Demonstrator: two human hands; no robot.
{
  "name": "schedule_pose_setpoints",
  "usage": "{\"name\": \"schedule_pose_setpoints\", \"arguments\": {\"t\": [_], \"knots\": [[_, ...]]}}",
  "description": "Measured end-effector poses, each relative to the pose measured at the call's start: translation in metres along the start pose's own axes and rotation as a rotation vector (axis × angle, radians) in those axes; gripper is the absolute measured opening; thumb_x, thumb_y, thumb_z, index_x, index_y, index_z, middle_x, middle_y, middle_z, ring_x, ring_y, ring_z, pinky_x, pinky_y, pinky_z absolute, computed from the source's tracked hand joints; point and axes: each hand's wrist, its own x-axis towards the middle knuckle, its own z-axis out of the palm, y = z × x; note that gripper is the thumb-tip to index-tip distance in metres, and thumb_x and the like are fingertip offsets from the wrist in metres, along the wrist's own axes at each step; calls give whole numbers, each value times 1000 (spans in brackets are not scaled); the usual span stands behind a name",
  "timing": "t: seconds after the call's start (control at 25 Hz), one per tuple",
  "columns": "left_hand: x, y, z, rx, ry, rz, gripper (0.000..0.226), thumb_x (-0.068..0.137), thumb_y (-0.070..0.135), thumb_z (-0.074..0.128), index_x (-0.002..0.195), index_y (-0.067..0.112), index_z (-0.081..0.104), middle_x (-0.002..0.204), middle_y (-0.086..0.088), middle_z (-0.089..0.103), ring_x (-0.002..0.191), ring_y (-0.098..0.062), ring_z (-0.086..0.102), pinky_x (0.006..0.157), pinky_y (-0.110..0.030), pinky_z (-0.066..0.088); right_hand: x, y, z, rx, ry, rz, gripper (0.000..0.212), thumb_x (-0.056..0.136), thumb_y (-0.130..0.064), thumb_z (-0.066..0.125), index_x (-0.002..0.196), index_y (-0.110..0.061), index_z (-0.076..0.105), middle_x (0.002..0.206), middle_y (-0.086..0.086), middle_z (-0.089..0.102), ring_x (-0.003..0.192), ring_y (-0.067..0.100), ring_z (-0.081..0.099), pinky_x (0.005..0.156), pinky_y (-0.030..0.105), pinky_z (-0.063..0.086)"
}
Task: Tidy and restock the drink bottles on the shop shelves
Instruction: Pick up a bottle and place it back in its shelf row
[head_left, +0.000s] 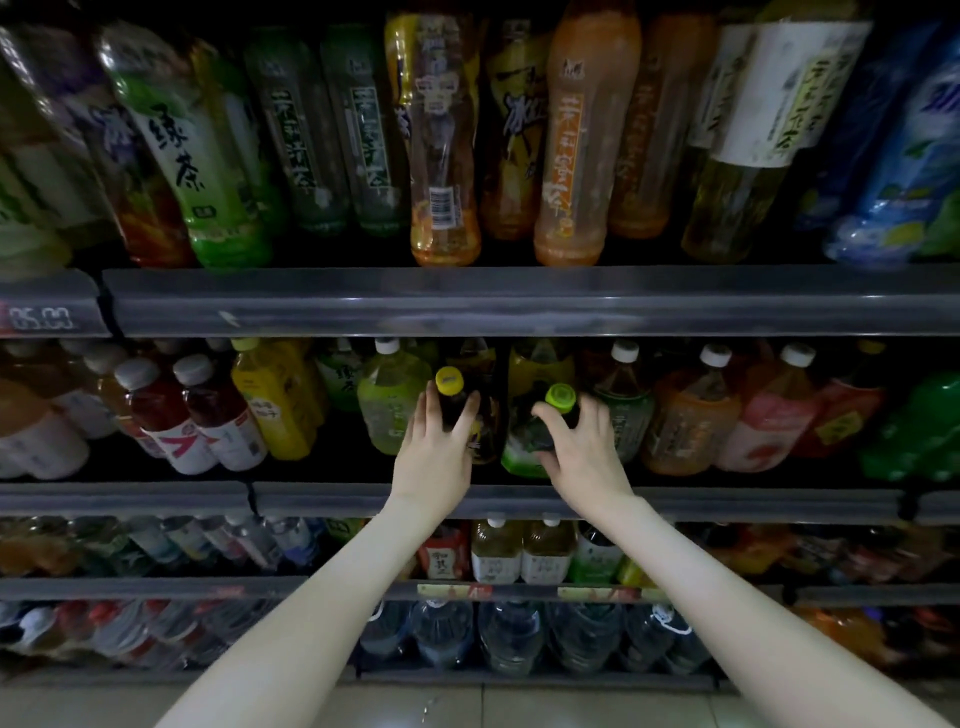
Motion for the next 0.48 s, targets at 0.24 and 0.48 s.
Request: {"name": "schedule_pose_setpoints", "arguments": {"t": [0.24,0.48], "knots": [[48,0,6,-161,-272,-46,77,91,28,51,151,32,2,156,-18,-14,145,-36,-7,115,-49,21,-10,-3,-1,-24,47,9,83,67,-13,86,133,-18,36,117,34,49,81,44,62,69,46,56],[25,21,9,-170,-303,188,92,85,43,57,151,30,-6,158,-10,-14,143,-27,-20,111,-56,-12,-9,-1,-6,90,26,27,69,85,-37,66,137,-28,23,128,15,49,112,33,49,92,46,45]]}}
